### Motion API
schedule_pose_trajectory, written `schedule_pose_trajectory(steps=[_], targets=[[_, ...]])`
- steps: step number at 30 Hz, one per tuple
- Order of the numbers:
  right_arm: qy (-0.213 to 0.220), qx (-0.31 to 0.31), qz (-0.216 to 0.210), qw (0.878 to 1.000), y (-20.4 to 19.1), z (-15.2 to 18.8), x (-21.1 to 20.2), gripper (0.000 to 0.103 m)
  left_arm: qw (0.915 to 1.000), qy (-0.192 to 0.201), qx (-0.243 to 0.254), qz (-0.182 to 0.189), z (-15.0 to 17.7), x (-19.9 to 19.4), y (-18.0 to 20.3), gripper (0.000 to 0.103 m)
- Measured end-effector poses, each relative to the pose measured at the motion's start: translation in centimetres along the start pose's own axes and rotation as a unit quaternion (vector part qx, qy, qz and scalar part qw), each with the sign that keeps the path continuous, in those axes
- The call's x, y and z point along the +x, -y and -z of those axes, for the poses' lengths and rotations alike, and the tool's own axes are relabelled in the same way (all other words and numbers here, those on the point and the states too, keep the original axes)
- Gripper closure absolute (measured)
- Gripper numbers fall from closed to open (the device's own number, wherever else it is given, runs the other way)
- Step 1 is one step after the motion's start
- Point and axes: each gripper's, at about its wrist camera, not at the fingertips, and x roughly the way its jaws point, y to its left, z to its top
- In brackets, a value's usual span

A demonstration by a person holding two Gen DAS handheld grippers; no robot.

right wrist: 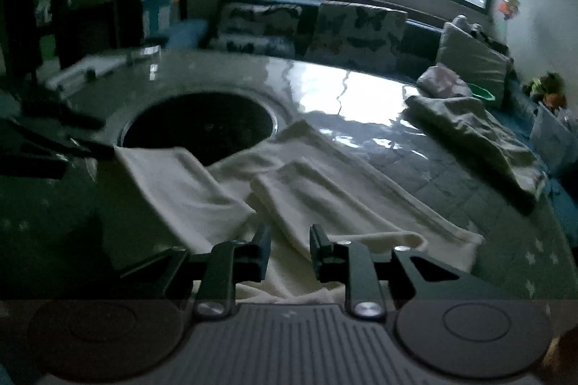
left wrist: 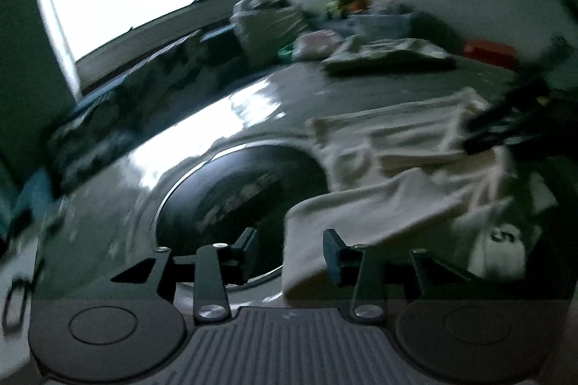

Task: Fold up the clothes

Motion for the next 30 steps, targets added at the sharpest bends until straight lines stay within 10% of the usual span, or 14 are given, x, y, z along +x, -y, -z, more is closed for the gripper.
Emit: schedule_pose_trajectory(steps=[10, 14, 16, 19, 30], targets=[[-0.042, -0.022, 0.009, 0.999, -1.0, -0.4, 5.9, 0.072, 0.9929, -0.004, 0.101, 0.062, 0.5, 2.8, 3.7, 0.054], [-0.038, -0.016, 0.03, 0.999, -0.3, -0.4, 6.2, 0.097, 0.9919, -0.012, 0.108, 0.065, 0.9, 4.1, 4.3, 0.062], [-0.026, -0.01, 0.048, 0.998, 0.2, -0.3, 5.5, 0.099, 0.9934, -0.014, 0.093, 0.066, 0.9, 4.3, 4.0, 0.09], [-0.006, 0.003, 0.079, 0.997, 1.3, -0.3, 4.1, 0.1, 0.9973, -0.014, 0.046, 0.057, 0.6, 4.5, 2.7, 0.096], [-0.029, 0.148, 0.218, 0.964, 8.4, 2.6, 0.4, 0.098, 0.9892, -0.057, -0.135, 0.003, -0.4, 5.8, -4.7, 0.095]])
